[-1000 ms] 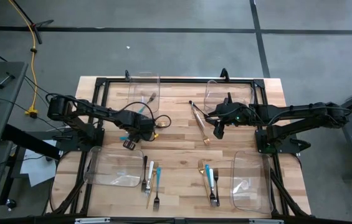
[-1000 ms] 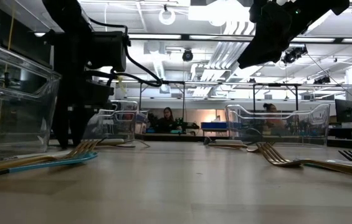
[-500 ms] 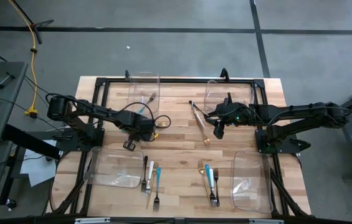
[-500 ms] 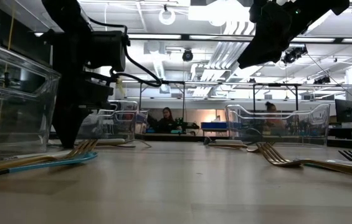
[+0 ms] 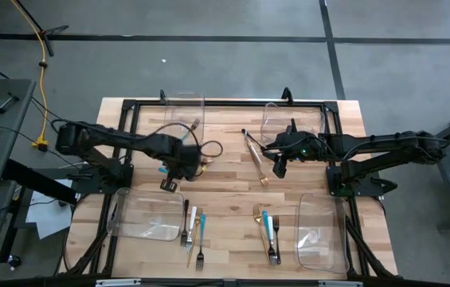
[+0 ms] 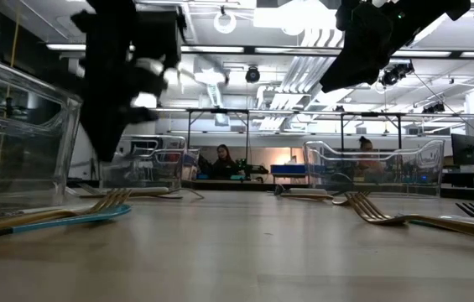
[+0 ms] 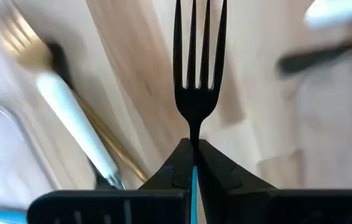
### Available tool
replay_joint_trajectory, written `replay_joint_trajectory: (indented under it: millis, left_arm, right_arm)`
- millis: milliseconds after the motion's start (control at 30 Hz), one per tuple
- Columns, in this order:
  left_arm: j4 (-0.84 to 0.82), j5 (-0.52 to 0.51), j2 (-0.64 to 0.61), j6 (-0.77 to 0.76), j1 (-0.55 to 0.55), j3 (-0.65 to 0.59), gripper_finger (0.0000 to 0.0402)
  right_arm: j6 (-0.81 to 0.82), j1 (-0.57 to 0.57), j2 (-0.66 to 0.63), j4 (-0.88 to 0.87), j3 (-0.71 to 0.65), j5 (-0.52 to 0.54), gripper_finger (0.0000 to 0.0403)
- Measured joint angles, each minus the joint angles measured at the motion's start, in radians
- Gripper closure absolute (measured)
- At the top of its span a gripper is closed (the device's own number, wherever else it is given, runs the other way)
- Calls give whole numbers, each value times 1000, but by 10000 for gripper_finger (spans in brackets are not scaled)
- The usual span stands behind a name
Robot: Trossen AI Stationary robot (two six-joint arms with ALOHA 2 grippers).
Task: Sort silverware by color (type)
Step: Put the blue fork into the top left transparent bin
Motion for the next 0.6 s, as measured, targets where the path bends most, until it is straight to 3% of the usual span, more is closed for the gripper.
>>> replay_joint_trajectory:
  millis: [200, 400, 600]
  left_arm:
    - [184, 78, -211, -103, 7, 24, 401]
    - [671, 142, -393, -177, 44, -99, 401]
    - [1210, 176, -404, -236, 100, -301, 401]
  right_arm:
    - [-33, 0, 0, 0, 0, 0, 245]
    - [-62, 0, 0, 46, 0, -4, 245]
    - [-169, 0, 49, 287, 0, -60, 245]
